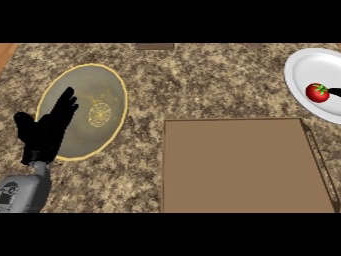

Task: Pick the tomato from the tray and place it in the plate

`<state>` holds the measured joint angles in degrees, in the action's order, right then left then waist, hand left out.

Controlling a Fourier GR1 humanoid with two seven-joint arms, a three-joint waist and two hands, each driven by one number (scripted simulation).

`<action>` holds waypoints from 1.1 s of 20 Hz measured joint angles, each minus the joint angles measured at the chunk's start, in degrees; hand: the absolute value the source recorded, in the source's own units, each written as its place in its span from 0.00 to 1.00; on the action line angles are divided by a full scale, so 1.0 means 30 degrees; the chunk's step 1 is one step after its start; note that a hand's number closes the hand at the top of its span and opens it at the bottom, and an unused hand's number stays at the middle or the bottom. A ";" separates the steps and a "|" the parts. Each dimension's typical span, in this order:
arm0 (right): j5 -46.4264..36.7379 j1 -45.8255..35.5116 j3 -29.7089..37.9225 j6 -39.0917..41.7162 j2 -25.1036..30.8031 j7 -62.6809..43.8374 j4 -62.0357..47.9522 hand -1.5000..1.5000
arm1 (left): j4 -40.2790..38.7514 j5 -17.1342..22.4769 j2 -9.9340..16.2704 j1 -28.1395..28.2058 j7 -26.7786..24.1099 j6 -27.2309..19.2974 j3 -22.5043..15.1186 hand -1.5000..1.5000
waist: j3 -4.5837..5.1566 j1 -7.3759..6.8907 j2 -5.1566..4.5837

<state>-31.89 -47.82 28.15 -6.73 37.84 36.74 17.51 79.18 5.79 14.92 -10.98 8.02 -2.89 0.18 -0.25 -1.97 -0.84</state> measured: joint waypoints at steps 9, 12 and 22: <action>0.3428 -0.1381 0.2433 0.5308 0.0922 -0.1257 -0.0989 0.00 | -0.0088 -0.0175 -0.0042 -0.0075 0.0285 -0.0083 0.0146 0.50 | 0.0054 0.0325 0.0171; 0.4154 -0.1187 0.2933 0.7310 0.1551 -0.1783 -0.1683 0.00 | 0.0091 -0.0158 -0.0022 -0.0041 0.0373 0.0016 0.0174 0.50 | 0.0044 0.0250 0.0123; 0.5154 0.0554 0.3382 0.9824 0.2995 -0.0160 -0.1986 0.00 | 0.0396 -0.0494 -0.0353 0.0056 0.0440 0.0019 0.0117 0.50 | 0.0014 0.0037 0.0008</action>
<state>-16.43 -46.16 38.30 22.74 46.83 36.26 11.55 80.36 4.30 13.87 -10.82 9.34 -2.83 0.53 -0.21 -1.86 -0.81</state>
